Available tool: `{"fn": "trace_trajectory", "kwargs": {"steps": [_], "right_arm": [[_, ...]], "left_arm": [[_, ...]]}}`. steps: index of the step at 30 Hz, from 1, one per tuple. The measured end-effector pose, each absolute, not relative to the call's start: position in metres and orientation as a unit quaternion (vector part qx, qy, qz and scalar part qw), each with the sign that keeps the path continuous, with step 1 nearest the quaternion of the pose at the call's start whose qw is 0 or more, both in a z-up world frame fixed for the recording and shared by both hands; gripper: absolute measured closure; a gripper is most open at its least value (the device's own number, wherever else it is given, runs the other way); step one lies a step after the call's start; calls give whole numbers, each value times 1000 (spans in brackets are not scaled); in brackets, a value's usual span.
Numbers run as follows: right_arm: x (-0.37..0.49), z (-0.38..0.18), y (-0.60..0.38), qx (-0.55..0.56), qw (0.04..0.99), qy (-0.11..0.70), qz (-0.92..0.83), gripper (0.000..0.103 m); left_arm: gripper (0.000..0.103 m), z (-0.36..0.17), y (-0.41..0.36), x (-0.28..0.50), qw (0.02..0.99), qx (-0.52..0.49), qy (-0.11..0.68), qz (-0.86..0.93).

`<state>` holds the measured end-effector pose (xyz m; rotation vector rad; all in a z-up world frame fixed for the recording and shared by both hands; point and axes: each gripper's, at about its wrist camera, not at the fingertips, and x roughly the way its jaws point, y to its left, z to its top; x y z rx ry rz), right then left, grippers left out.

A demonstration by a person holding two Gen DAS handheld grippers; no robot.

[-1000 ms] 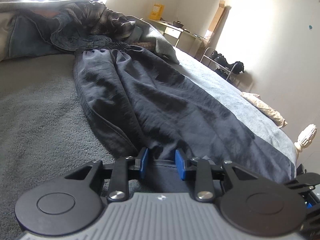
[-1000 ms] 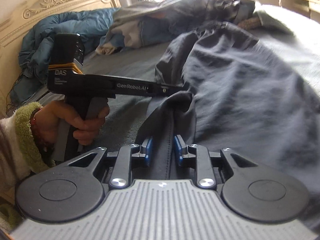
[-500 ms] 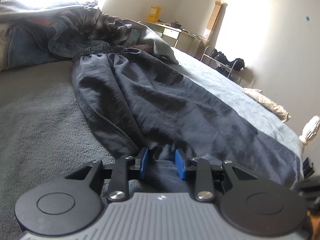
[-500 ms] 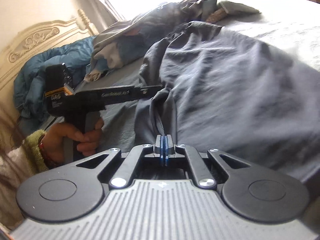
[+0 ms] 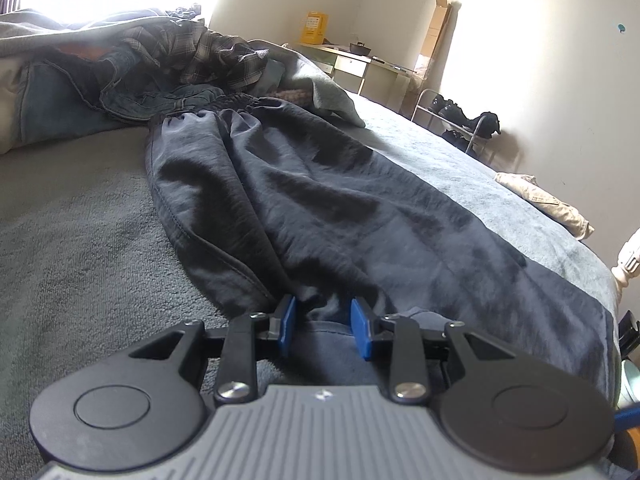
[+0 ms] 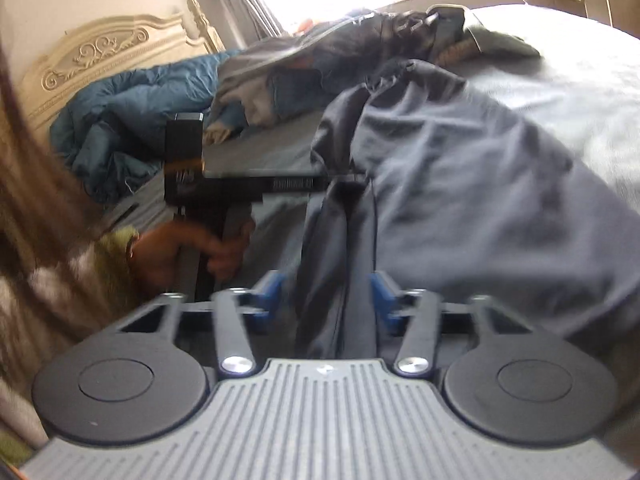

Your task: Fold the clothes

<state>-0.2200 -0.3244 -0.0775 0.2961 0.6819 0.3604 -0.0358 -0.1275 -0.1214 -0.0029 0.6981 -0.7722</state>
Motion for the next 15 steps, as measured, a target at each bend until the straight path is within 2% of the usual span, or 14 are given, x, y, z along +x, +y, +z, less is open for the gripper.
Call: {"fn": "trace_trajectory", "kwargs": {"steps": [2,6,9,12,14,15], "right_arm": [[-231,-80,-318,117,922,335,156,48],[-262,-75,-300,40,945,293,143,50],[-272,-77,-283,-2,943,291,163,56],[-266,-91,-274,-31,936,315,157,70],[-259,-100,-276,-33,934,326,140,94],[-256,-102,-279,-20,935,327,134,96]], "left_arm": [[71,-121,-127,-35,867,-2,335,-369],[71,-121,-129,-35,867,1,336,-366],[71,-120,-131,-34,868,0,338,-364],[71,-120,-130,-33,868,-5,340,-361],[71,-119,-130,-32,868,-10,342,-359],[71,-119,-130,-31,868,-13,343,-358]]}}
